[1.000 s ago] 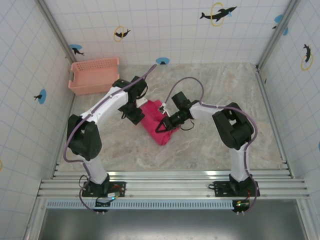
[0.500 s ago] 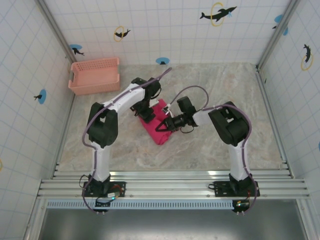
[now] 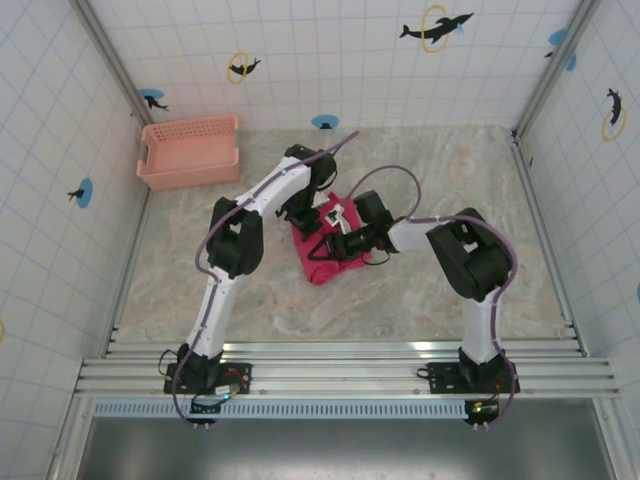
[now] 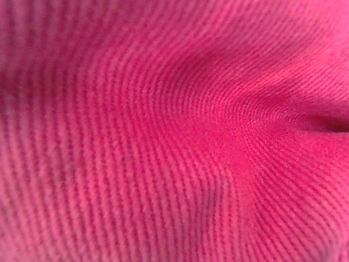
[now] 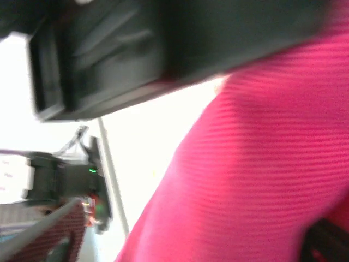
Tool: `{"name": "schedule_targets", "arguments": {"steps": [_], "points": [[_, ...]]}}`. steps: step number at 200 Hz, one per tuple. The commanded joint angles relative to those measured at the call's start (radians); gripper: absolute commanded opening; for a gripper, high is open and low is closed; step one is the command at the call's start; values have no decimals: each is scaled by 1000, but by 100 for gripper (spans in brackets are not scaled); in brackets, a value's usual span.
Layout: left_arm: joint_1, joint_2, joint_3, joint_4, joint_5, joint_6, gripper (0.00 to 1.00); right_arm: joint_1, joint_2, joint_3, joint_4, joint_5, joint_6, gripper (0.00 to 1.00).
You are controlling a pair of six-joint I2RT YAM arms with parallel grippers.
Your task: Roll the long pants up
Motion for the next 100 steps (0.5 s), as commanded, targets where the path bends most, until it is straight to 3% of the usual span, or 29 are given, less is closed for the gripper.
{"name": "schedule_targets", "arguments": {"steps": [1,24,50,100], "points": [[-10,86,-1,97,0,-31,97,69,-89,41,-426,403,-173,98],[-9,88,1,96,-4,-29,97,194,-189,113,-604,811,-214,98],[-10,88,2,96,3,-27,97,361,-210,210,-719,1152,-238,98],[-9,87,7,93,7,-19,97,564,-88,348,-805,1499,-253,98]]}}
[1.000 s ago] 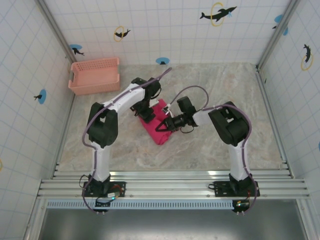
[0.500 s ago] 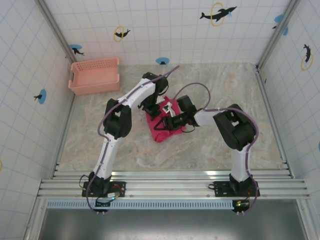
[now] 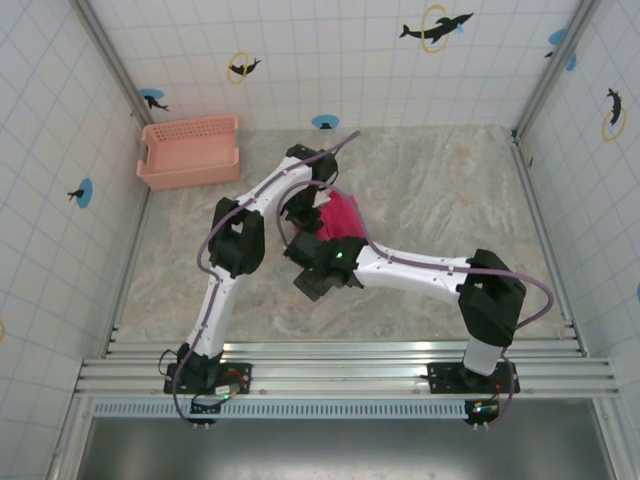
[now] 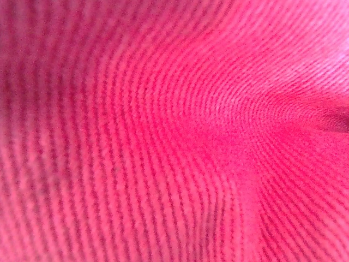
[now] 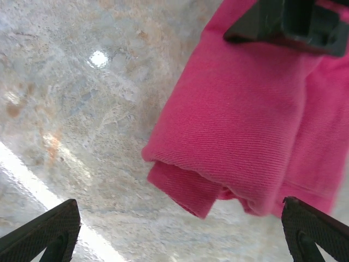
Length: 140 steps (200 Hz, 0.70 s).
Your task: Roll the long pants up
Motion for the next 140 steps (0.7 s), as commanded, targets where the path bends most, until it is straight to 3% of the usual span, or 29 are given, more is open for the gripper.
{"name": "schedule_targets", "arguments": {"steps": [1,25,48,140], "points": [[-9,78,-1,93,10,-19,97,53,72,72,-105,295,-21,98],[-9,77,-1,87,13,-17,97,112,163,139,-146,420,-13,98],[-9,78,-1,81,13,-13,98,140,256,179,-143,466,-17,98],[-9,85,-9,65,23,1,97,142,499,213,-81,694,-41,98]]}}
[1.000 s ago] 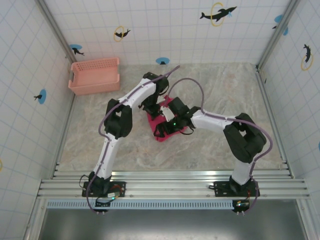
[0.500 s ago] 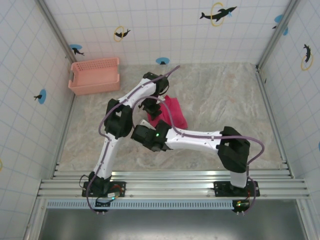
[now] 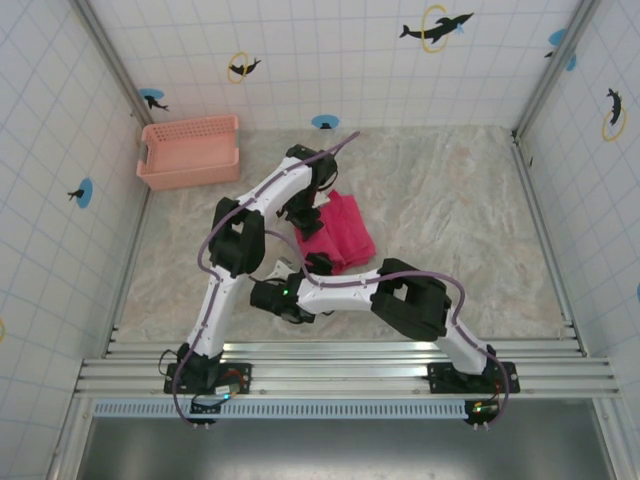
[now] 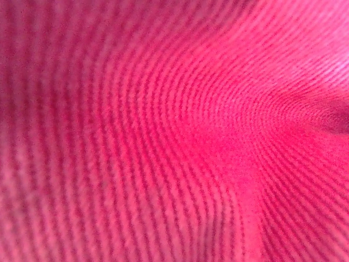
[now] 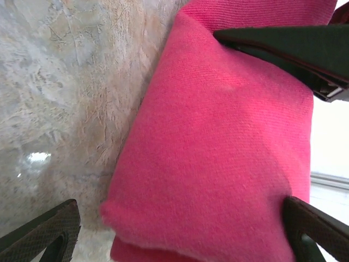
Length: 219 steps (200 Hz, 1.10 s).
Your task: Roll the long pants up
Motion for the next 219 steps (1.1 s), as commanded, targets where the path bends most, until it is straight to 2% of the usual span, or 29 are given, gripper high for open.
{"name": "schedule_targets", "arguments": {"steps": [1,69,88,101,107,120,145,158,182,201,219], "points": [[-11,78,-9,70,19,-2,97,-1,74,42,6,107,-17,98],[-9,60,-34,63,15,17,98,-60,201,84,-50,267,6,98],[-3,54,-38,58,16,21,98,-95,196,66,-51,243,21,100],[-3,48,-38,55,18,23,98,-112,182,44,-33,219,13,90],[-2,45,-40,55,18,23,98,-120,176,36,-25,203,9,83],[1,35,-47,56,22,28,97,-135,156,15,4,160,-22,60],[12,13,-69,60,28,30,98,-152,112,-22,68,83,-90,36],[18,-5,-92,70,29,35,97,-157,106,-40,100,49,-136,29],[31,-36,-132,79,25,45,97,-158,25,-89,166,-6,-214,23],[43,-58,-158,81,18,52,97,-167,-34,-123,199,-105,-271,18],[66,-141,-165,69,-1,56,97,-178,-113,-157,225,-230,-305,16]]}}
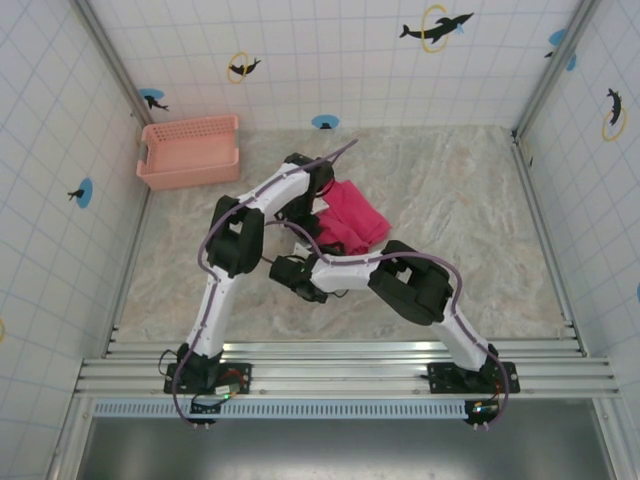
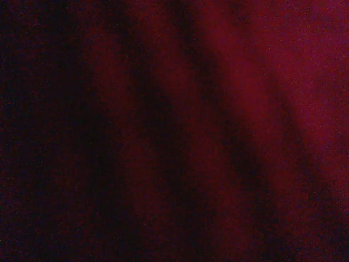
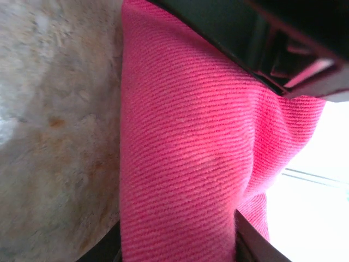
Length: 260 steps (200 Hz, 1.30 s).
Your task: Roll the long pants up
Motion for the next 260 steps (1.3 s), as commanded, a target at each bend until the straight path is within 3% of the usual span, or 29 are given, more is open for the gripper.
{"name": "schedule_targets", "arguments": {"steps": [1,53,72,102,122,175,198,221,260], "points": [[48,-105,-19,-49,-31,30,97,-12,-107,-52,52,-287,-64,16],[162,-289,3,-88,-63,16,98,-112,-328,-96,33,-735,-15,16],[177,-342,-26,-86,-73,14,98,-188,-367,-130,66,-971,64,17],[177,-388,-101,-60,-53,8,98,-323,-375,-234,251,-1356,257,17],[177,-386,-136,-45,-41,5,97,-385,-375,-338,458,-1487,414,17],[149,-344,-117,-33,-23,-7,97,-495,-276,-626,1101,-1609,866,16],[127,-303,-73,-21,20,-34,98,-517,-185,-672,1274,-1636,986,16],[116,-239,-29,-21,73,-77,98,-531,-97,-691,1391,-1649,1097,16],[93,-157,-9,-3,100,-191,97,-531,-13,-694,1422,-1651,1156,16]]}}
